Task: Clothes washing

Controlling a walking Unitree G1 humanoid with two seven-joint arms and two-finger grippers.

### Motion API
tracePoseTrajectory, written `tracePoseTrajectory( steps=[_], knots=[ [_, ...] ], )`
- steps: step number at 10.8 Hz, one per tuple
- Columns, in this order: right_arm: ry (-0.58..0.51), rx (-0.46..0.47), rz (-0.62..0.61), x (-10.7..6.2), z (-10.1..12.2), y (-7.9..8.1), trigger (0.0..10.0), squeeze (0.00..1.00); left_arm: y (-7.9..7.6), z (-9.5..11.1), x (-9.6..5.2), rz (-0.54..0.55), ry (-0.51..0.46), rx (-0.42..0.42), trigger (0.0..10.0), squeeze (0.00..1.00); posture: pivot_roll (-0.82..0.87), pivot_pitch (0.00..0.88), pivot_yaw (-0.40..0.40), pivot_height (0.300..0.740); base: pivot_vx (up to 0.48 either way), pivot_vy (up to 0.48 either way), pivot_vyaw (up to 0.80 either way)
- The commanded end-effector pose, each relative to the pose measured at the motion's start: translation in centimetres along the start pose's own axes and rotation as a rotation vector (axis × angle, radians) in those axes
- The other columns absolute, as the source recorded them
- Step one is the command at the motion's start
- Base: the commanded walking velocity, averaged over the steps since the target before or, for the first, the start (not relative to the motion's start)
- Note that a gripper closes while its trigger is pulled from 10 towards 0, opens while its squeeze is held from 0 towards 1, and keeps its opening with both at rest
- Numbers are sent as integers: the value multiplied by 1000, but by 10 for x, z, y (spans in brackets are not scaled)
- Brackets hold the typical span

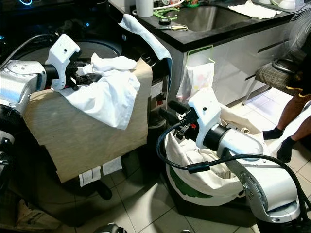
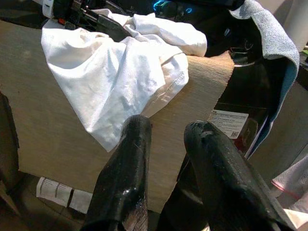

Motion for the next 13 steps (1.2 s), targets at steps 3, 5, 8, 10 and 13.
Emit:
tracePoseTrajectory(
  steps=[3, 5, 8, 10, 13],
  knots=[
    [-15, -10, -10, -1, 5, -3, 10000, 0, 5, 8, -2, 29, -17, -18, 0, 0, -100, 0, 80, 719, 0, 0, 0],
    [-17, -11, -14, -1, 6, -4, 10000, 0, 5, 11, -1, 30, -27, -28, 0, 0, -101, 0, 80, 719, 0, 0, 0],
    [-24, -8, -21, -1, 7, -5, 10000, 0, 5, 14, 0, 31, -42, -46, 0, 0, -99, 0, 81, 719, 0, 0, 0],
    [-41, 1, -38, -1, 8, -7, 10000, 0, 3, 20, 3, 28, -75, -70, 0, 0, -97, 0, 82, 719, 0, 0, 0],
    [-74, 11, -105, 1, 12, -16, 10000, 0, 8, 39, 10, 126, -168, -109, 0, 0, -91, 0, 84, 719, 0, 0, 0]
  ],
)
Point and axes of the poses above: a point about 5 cm out from each wrist's last joint towards the gripper, its own x axis pointing out of the wrist towards the gripper, its own z axis along the axis of the wrist's last joint, y = z × x, the point moved 1 cm from there along x, pointing out of the wrist towards the gripper, and after that the axes turned 1 degree about -x, right-handed, at the moved point
